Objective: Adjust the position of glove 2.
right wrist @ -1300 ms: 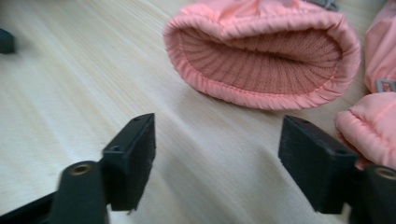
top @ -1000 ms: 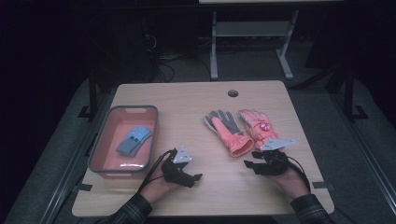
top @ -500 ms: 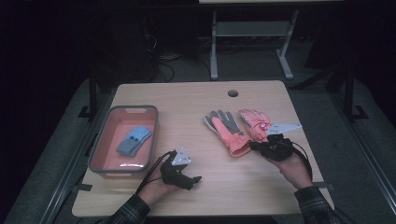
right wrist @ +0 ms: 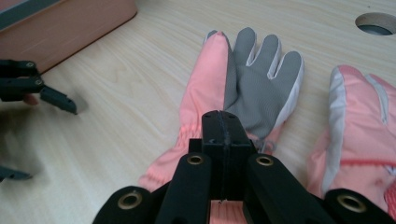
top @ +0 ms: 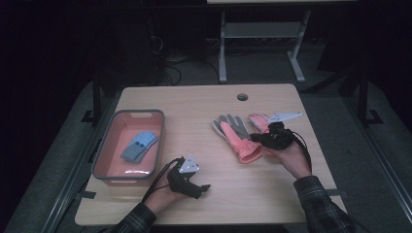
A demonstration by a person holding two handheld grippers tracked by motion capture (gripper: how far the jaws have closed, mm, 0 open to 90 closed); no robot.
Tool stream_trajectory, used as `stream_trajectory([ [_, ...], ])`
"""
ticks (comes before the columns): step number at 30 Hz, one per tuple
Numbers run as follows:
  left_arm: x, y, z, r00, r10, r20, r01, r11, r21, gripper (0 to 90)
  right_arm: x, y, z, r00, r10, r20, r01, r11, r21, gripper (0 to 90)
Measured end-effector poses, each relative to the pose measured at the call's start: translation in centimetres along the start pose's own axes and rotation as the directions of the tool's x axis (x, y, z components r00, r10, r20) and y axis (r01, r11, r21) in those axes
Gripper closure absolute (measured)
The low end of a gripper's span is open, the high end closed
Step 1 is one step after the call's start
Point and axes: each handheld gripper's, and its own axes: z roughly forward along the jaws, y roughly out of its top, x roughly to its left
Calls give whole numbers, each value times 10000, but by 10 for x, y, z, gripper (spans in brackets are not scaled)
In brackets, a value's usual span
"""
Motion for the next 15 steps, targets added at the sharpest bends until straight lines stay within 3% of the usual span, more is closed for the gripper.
stream_trajectory([
  [15, 0, 0, 0, 10000, 58, -11, -58, 10000, 47, 125, -11, 15, 46, 9995, 122, 294, -151, 9949, 1002, 898],
])
